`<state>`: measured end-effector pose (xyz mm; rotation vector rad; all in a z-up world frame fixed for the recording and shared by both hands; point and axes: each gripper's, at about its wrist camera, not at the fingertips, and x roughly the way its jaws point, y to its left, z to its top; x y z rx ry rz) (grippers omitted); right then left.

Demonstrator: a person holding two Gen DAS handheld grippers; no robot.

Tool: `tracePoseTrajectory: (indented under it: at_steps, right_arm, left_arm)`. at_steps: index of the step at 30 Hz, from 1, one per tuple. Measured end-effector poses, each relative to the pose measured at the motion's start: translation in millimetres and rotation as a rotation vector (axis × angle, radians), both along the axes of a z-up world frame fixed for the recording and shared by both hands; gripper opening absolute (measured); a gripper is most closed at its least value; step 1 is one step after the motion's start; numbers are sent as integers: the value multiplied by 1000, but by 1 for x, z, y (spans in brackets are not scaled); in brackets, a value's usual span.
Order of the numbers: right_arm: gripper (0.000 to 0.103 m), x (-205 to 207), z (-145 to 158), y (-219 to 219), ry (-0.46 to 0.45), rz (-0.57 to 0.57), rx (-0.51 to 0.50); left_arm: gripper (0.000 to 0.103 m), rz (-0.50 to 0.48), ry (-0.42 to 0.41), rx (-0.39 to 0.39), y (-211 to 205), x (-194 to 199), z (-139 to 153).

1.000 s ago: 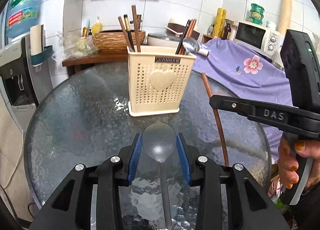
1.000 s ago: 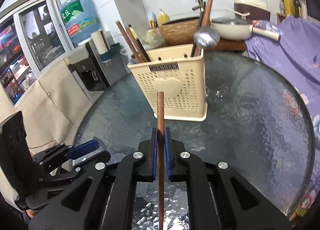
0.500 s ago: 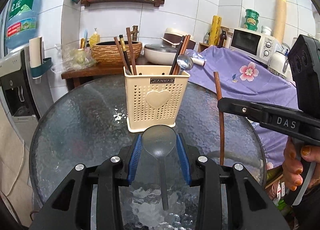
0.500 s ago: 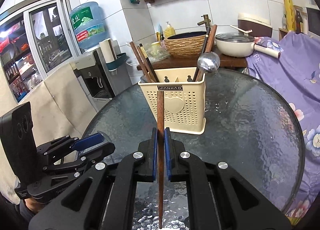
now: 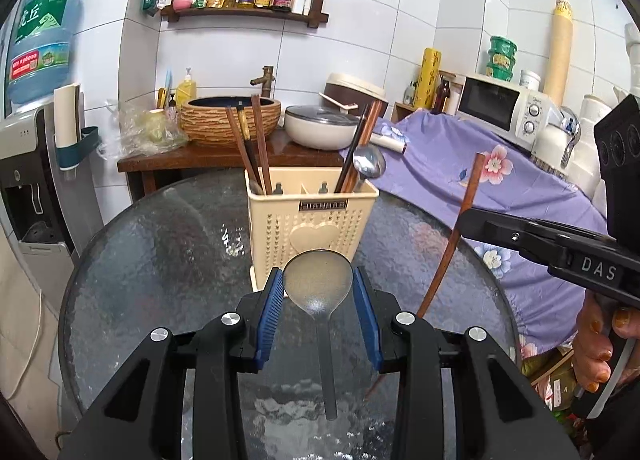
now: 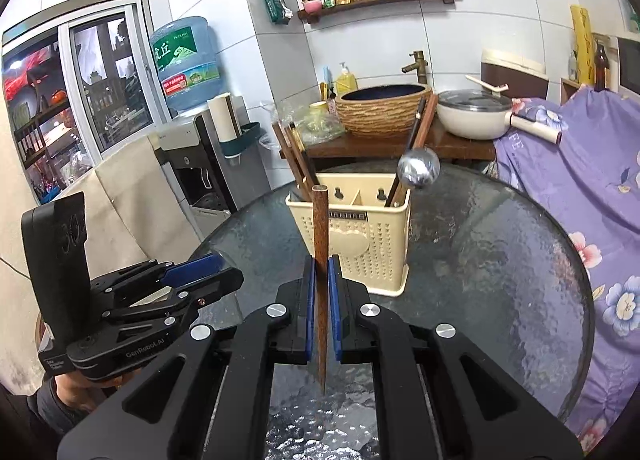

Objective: Organize utensils
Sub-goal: 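Lower the spoon and chopstick into the holder and open both tools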

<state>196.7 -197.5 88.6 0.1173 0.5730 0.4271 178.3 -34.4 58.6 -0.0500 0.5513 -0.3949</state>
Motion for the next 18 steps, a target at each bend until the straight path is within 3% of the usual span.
tracePoseTrajectory:
  at_steps: [7, 18]
  right_arm:
    - [7, 6, 43, -3, -69, -3, -14]
    - [7, 45, 123, -2, -162, -52, -3]
  left_arm:
    - [35, -4, -43, -20, 3, 14, 33]
    - [35, 50, -177, -97, -2, 51, 106]
